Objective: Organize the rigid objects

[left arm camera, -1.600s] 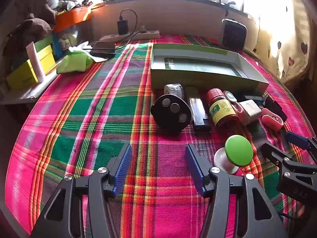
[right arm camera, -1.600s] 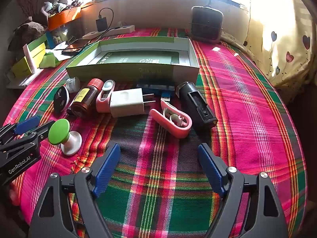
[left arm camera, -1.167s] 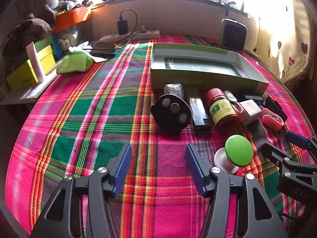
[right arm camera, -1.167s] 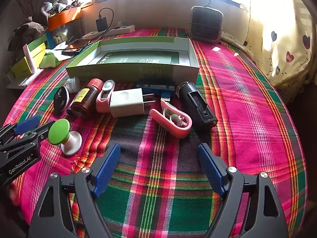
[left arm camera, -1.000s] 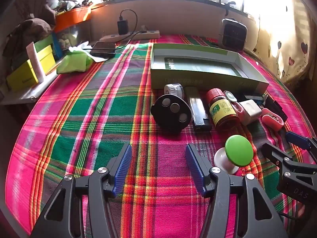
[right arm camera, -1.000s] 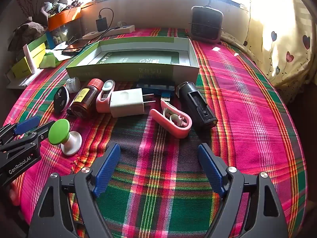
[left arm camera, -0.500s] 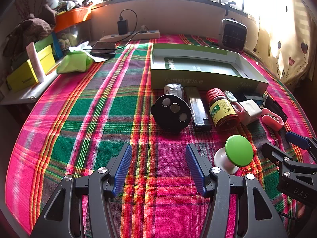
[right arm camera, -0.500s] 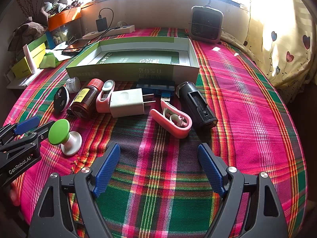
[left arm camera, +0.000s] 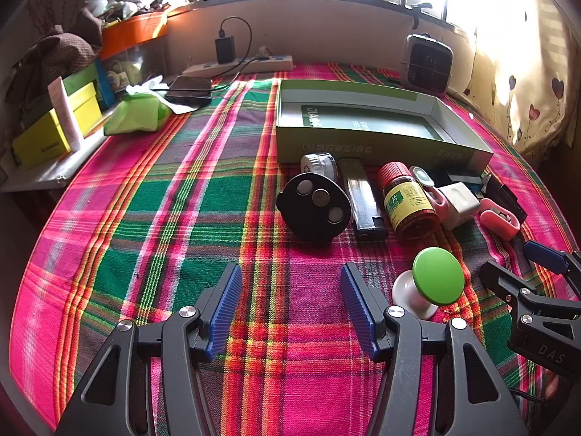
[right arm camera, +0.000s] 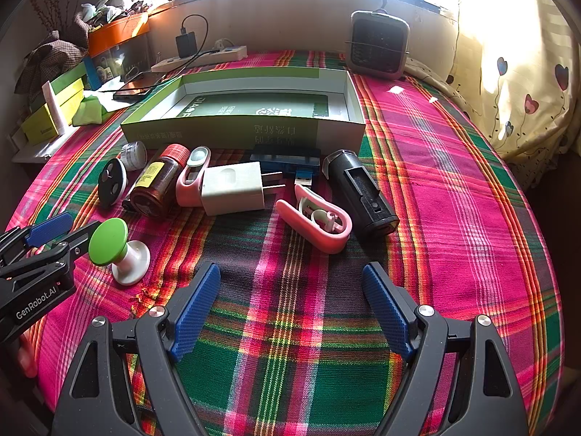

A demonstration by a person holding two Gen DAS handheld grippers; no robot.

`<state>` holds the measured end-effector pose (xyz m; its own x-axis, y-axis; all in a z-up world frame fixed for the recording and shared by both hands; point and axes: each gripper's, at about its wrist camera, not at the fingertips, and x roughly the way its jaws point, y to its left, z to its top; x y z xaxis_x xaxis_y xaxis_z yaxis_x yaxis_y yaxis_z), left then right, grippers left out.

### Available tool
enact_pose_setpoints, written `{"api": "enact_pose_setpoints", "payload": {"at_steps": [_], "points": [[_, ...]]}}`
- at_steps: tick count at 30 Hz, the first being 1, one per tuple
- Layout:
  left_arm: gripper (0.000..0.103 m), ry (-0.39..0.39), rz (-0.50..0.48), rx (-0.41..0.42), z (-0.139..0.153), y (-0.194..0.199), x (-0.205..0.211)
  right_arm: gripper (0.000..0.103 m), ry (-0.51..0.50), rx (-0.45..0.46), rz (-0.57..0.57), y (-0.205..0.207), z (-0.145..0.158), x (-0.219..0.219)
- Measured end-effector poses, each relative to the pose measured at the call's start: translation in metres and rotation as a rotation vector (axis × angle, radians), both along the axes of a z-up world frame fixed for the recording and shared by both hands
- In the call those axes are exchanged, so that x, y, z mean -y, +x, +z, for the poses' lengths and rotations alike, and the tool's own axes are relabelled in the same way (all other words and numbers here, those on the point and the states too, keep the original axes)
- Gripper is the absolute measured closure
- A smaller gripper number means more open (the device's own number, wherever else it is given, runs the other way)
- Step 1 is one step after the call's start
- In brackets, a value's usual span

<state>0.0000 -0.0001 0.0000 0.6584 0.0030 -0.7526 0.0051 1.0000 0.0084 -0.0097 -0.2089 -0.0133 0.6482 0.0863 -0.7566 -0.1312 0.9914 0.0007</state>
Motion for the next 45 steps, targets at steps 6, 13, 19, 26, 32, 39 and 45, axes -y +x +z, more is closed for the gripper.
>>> {"api": "enact_pose_setpoints", "payload": {"at_steps": [6, 13, 19, 26, 32, 39, 45], "points": [[0.047, 0.0, 0.0, 0.0, 0.0, 0.0, 0.0, 0.022, 0.0, 0.0, 0.0, 0.0, 0.0, 0.0], [0.047, 0.0, 0.0, 0.0, 0.0, 0.0, 0.0, 0.022, 0.0, 0.0, 0.0, 0.0, 0.0, 0.0], [0.047, 0.0, 0.0, 0.0, 0.0, 0.0, 0.0, 0.022, 0.0, 0.0, 0.0, 0.0, 0.0, 0.0], [0.047, 0.0, 0.0, 0.0, 0.0, 0.0, 0.0, 0.022, 0.0, 0.0, 0.0, 0.0, 0.0, 0.0], [0.047, -0.001, -0.001, 0.0, 0.0, 0.0, 0.0, 0.022, 0.0, 0.0, 0.0, 0.0, 0.0, 0.0], [0.047, 0.004, -0.043, -0.001, 0.001, -0.006, -0.002, 0.022, 0.001, 0.0, 0.002, 0.0, 0.0, 0.0], [0.047, -0.029, -0.105, -0.012, 0.002, -0.016, -0.003, 0.022, 0.008, 0.001, 0.035, -0.003, -0.002, 0.0]]}}
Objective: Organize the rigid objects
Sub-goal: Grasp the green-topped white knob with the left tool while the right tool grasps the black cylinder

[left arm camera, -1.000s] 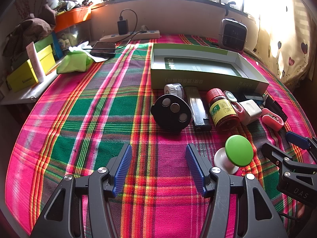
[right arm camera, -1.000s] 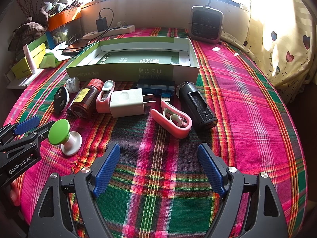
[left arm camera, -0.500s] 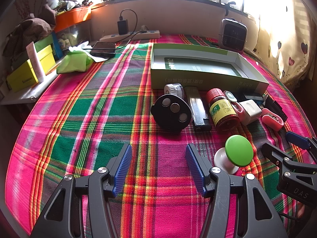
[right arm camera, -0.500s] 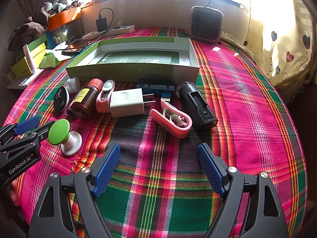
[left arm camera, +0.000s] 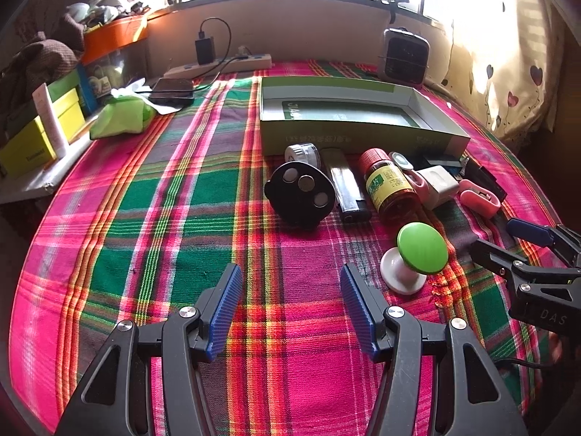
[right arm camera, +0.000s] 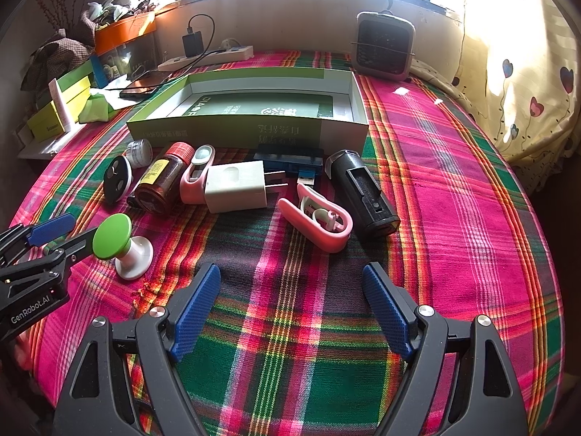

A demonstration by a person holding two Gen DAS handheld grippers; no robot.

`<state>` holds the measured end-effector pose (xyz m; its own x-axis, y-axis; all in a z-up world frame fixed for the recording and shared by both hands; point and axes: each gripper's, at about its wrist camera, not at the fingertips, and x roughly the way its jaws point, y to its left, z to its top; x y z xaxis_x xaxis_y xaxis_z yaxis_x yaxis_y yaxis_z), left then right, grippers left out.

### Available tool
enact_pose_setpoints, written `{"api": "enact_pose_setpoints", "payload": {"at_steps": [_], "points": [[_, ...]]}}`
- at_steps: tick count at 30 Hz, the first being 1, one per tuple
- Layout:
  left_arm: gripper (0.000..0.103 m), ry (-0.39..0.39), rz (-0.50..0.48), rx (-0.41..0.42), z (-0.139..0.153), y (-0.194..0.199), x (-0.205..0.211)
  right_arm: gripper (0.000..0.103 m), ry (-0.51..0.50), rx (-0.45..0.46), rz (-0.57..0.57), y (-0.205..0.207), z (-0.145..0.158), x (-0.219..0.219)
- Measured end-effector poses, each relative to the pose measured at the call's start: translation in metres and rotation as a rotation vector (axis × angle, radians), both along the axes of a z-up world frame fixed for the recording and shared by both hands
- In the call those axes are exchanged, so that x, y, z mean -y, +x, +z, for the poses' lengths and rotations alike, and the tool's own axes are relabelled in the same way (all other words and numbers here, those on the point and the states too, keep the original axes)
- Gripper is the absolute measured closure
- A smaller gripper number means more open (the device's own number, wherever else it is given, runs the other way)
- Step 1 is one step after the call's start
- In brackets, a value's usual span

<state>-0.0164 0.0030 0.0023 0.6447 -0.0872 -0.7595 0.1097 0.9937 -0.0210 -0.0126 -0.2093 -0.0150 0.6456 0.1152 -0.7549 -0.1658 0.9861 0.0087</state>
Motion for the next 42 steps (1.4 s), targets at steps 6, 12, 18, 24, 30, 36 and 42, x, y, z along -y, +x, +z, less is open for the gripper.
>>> {"api": "enact_pose_setpoints", "payload": {"at_steps": [6, 12, 18, 24, 30, 36, 42], "points": [[0.047, -0.077, -0.1, -0.008, 0.004, -0.01, 0.006, 0.022, 0.073, 0.012, -0.01, -0.004, 0.003, 0.028], [0.047, -0.087, -0.189, 0.004, 0.009, -0.015, 0.021, 0.022, 0.112, 0.051, -0.082, -0.003, 0.013, 0.06], [0.047, -0.074, -0.212, -0.028, 0.005, -0.008, 0.033, 0.022, 0.099, 0.057, -0.121, 0.014, 0.02, 0.077], [0.047, -0.074, -0.215, -0.029, 0.007, 0.001, 0.04, 0.022, 0.069, 0.051, -0.091, 0.031, 0.021, 0.076], [0.047, -0.07, -0.208, -0.042, 0.004, 0.007, 0.044, 0.022, 0.078, 0.033, -0.06, 0.042, 0.018, 0.075], [0.047, -0.062, -0.185, -0.043, 0.004, 0.013, 0.048, 0.027, 0.063, 0.031, -0.027, 0.049, 0.019, 0.073], [0.047, -0.073, -0.17, -0.045, 0.003, 0.016, 0.045, 0.037, 0.057, 0.009, 0.002, 0.057, 0.016, 0.068]]}}
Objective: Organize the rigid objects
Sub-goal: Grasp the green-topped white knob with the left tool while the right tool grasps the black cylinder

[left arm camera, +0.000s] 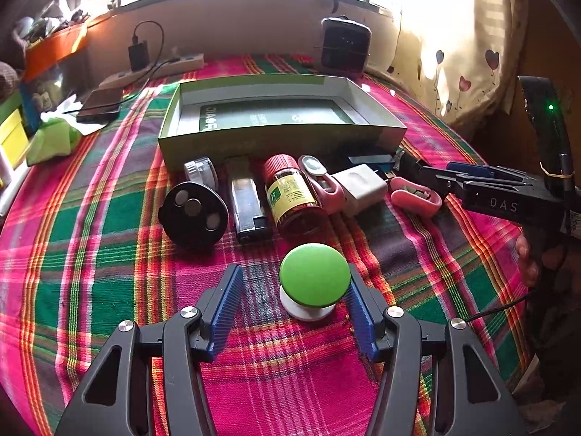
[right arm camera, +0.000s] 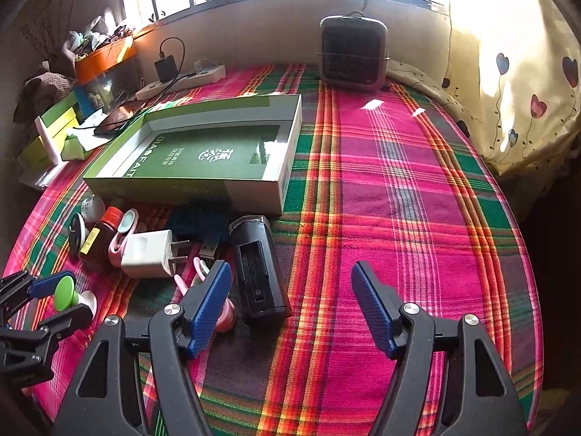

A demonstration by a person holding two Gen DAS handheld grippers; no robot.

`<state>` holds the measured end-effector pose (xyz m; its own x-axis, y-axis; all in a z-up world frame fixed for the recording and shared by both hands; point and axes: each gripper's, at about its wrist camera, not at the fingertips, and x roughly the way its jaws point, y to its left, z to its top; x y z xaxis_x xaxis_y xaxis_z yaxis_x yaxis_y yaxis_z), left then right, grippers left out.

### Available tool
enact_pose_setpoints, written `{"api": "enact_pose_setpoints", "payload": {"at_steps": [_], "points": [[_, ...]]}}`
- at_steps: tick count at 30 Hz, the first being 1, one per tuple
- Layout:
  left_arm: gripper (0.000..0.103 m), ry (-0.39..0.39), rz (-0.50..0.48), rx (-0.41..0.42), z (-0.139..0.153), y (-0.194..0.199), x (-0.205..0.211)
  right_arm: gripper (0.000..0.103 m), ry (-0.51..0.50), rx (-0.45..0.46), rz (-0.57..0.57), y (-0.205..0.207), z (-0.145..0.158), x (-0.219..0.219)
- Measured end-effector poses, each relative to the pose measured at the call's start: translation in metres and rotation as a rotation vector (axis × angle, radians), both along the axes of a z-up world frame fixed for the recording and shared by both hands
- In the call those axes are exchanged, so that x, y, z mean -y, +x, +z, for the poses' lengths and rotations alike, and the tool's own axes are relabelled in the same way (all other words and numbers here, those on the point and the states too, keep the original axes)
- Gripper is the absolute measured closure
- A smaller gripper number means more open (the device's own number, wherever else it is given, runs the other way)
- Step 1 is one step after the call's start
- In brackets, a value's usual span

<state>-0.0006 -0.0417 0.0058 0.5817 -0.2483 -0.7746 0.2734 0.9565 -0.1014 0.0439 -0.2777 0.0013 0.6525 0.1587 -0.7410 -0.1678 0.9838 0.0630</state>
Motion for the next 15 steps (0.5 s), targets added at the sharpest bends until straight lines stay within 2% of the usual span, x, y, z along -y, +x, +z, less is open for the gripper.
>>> {"api": "enact_pose_setpoints", "payload": {"at_steps": [8, 15], "points": [[0.05, -0.003, 0.033, 0.001, -0.001, 0.003, -0.008, 0.048, 0.003, -0.035, 0.048, 0.01, -0.005, -0.005], [0.055, -0.014, 0.05, 0.005, -0.001, 0.005, -0.011, 0.062, -0.003, -0.044, 0.041, 0.014, -0.006, -0.004]]}}
